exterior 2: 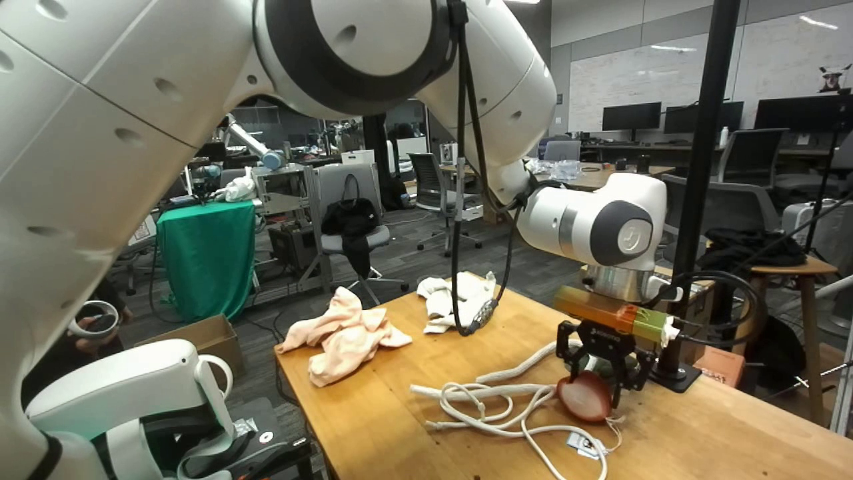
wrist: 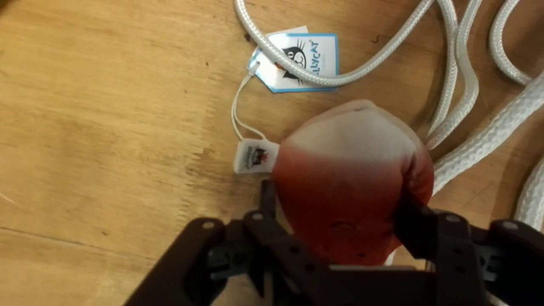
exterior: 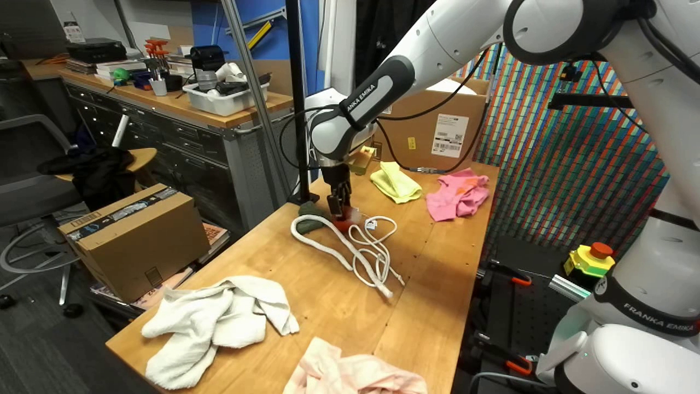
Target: Move the white towel to the left, move the yellow towel to the right, move the pink t-shirt to the right, move the peach t-shirt to the right, move the radish to the right, separate the two white ropes
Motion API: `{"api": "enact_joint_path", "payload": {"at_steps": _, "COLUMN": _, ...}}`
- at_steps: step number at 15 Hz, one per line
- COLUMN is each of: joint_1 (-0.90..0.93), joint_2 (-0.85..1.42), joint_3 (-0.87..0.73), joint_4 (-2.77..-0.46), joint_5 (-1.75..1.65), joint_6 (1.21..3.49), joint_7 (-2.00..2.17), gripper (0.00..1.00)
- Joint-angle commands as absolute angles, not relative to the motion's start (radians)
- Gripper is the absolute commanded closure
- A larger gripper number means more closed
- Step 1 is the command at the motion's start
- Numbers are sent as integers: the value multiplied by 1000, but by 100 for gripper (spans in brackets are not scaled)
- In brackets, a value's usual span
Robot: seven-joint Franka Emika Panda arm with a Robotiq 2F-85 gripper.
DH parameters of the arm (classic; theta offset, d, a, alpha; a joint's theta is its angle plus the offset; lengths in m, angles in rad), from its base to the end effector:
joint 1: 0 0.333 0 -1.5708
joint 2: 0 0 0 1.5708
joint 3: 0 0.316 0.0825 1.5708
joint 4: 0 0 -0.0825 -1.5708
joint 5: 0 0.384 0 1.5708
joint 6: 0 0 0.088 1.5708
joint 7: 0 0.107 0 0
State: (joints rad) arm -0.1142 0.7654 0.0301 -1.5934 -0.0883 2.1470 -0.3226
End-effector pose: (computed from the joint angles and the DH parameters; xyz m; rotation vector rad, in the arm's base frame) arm 0.6685 -0.0622 0.1668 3.0875 0.4482 -0.3385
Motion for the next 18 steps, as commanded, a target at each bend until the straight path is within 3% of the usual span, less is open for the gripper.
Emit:
{"api": "enact_joint_path", "payload": {"at_steps": 1, "joint_1": -127, "joint_2": 762, "joint_3": 38, "joint_4": -1587, "joint_5": -69, "joint_6": 2131, "joint_7": -345, "gripper": 64}}
{"api": "enact_joint_path", "payload": {"at_steps": 4, "joint_1": -126, "joint_2": 749, "joint_3": 34, "joint_4": -1592, "joint_5": -72, "joint_6": 2130, "joint_7": -341, "gripper": 86}}
{"api": "enact_joint_path", "payload": {"at_steps": 5, "joint_1": -126, "joint_2": 745, "joint_3": 32, "joint_4": -1592, "joint_5": -74, "joint_6": 2129, "joint_7": -339, "gripper": 88}}
{"api": "enact_joint_path", "payload": {"at_steps": 18, "joint_1": -101, "joint_2": 710, "joint_3": -60, "joint_4": -1585, "joint_5": -123, "joint_6": 2239, "joint_7": -190, "gripper": 86}}
